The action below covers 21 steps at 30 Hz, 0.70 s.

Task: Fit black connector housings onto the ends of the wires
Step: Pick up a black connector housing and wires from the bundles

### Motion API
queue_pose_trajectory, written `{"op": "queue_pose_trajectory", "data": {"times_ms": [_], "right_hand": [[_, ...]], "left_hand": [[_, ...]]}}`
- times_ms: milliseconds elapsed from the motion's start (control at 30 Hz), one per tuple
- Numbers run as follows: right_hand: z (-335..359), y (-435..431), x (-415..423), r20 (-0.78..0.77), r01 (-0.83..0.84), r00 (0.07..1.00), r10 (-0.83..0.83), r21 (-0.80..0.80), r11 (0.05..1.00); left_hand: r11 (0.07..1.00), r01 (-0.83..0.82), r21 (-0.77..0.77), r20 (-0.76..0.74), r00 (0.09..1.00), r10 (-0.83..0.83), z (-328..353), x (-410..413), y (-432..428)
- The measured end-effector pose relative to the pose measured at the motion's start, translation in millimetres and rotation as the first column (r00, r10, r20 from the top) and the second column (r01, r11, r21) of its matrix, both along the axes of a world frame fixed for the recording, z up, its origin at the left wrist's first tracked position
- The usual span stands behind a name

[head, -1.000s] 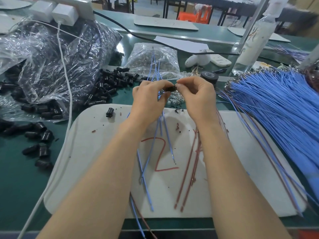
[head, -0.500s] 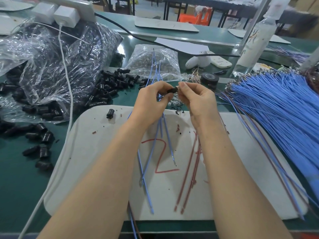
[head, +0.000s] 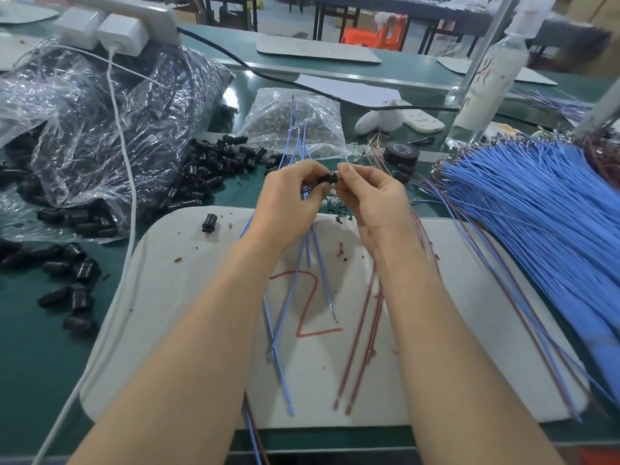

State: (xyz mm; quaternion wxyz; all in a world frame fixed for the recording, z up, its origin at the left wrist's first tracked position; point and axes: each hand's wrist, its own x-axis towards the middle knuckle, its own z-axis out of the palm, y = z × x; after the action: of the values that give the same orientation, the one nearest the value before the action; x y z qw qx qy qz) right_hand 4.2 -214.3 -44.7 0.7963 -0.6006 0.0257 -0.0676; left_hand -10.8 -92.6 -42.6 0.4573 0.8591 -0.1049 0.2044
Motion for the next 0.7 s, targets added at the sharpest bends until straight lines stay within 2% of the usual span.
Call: {"op": "queue_pose_trajectory", "data": {"times_ms": [167, 300, 367, 400, 467, 533, 700], "right_hand": [[0, 1, 0, -0.013, 0.015, 1.0, -0.016, -0.056, 0.998], [-4, 3, -1, 0.017, -0.012, 1.0, 0.018, -0.298, 0.955], [-4, 4, 0, 0.085, 0.051, 0.996, -0.014, -0.446, 0.894], [-3, 3, 1, 0.114, 0.102, 0.992, -0.055, -0.468, 0.878], [0, -2, 2, 0.11, 0.171, 0.984, -0.138, -0.414, 0.894], [2, -7, 3, 0.068, 0.183, 0.983, -0.17, -0.379, 0.907], [6, -4, -2, 0.067, 0.134, 0.991, -0.116, -0.464, 0.876]], "left_hand": [[0.999, 0.004, 0.034, -0.031, 1.0, -0.003, -2, 2, 1], [0.999, 0.006, 0.044, -0.094, 0.996, -0.002, -4, 4, 1], [0.999, -0.005, 0.044, -0.101, 0.995, 0.01, -5, 4, 1], [0.998, -0.02, 0.053, -0.097, 0.995, 0.025, -5, 5, 2], [0.995, -0.068, 0.072, -0.069, 0.995, 0.073, -6, 7, 4], [0.994, -0.109, 0.015, -0.043, 0.993, 0.11, -5, 9, 6], [0.981, -0.055, -0.184, -0.02, 0.998, 0.052, -3, 6, 6]]}}
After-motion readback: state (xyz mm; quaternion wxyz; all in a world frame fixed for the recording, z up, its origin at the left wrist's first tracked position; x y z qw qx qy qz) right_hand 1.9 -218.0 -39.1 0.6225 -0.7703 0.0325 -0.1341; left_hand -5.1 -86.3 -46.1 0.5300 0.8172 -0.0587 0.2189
